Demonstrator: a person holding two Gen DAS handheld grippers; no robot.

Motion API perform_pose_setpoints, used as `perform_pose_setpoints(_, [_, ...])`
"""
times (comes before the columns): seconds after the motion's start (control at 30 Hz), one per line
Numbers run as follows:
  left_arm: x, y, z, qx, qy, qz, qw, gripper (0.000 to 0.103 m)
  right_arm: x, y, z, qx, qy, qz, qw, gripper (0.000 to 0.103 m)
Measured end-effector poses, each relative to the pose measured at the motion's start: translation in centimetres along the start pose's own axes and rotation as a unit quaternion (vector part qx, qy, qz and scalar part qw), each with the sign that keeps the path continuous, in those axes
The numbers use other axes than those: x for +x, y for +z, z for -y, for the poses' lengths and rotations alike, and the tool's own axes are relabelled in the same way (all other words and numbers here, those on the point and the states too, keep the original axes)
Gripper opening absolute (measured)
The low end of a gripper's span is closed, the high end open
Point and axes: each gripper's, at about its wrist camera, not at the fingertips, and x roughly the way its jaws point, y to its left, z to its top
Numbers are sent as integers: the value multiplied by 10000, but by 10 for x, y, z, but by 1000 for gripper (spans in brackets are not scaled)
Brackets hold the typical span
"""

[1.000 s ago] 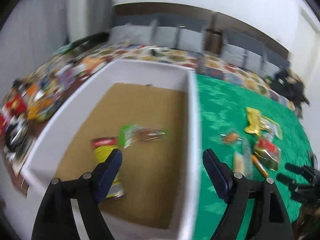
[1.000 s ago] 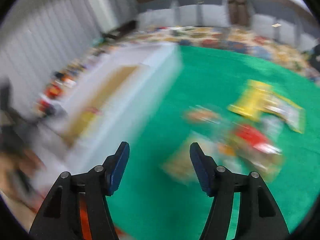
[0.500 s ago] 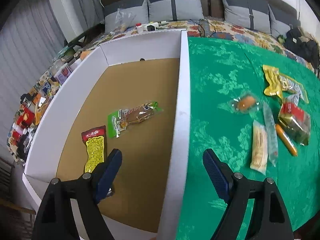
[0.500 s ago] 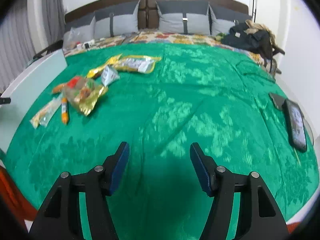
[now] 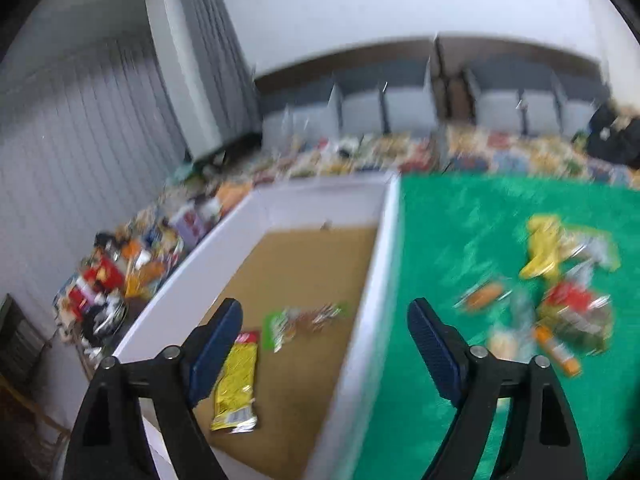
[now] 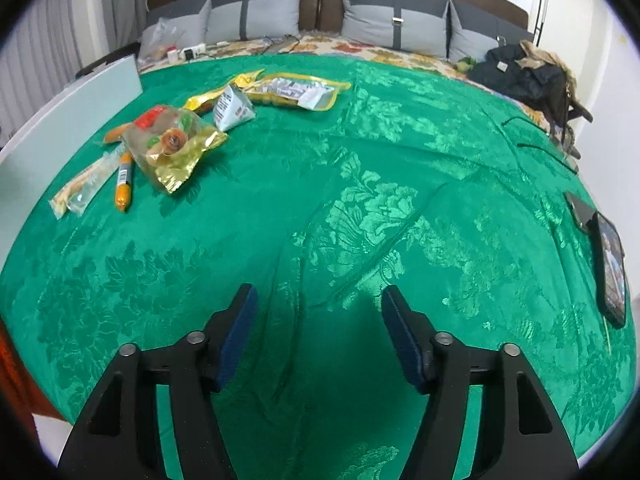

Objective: Organize snacks
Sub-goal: 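Move the left gripper back over the bed toward the bread pastry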

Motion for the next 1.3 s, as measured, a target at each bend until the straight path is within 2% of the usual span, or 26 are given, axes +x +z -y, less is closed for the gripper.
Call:
perform_pose_setpoints(0.1, [-37,-1,23,-157,-484,371,9980,102,1,0,0,47,66,-18,10000,72])
perform_pose_setpoints(0.17, [-53,-11,41,-383,-1034,352,9933,103,0,0,-2,26,82,-21,10000,72])
perform_pose_setpoints(0.3, [-47,-42,78,-656,-2004,-339,9769,103,2,-3,-5,-54,93,-98,9999,72])
perform_pose_setpoints(0.4, [-33,-75,102,-548,-2332,-772,9678,103,6,-5,-7,-85,91,-185,9998,72])
perform_pose_setpoints(0.57, [-9,-114,112,-493,-2356,-1200,9631,103,9,-8,-3,49,141,-251,9996,77])
perform_pose_setpoints(0.83, [20,-135,111,-960,-2325,-1732,9522,103,10,-12,-7,40,135,-99,9999,85])
perform_pose_setpoints(0.97, [23,-139,113,-1011,-2370,-1812,9491,103,10,-12,-8,38,156,-47,9999,88])
perform_pose_setpoints(1.3, [28,-140,121,-927,-2412,-1860,9480,103,11,-13,-7,24,169,30,9998,90])
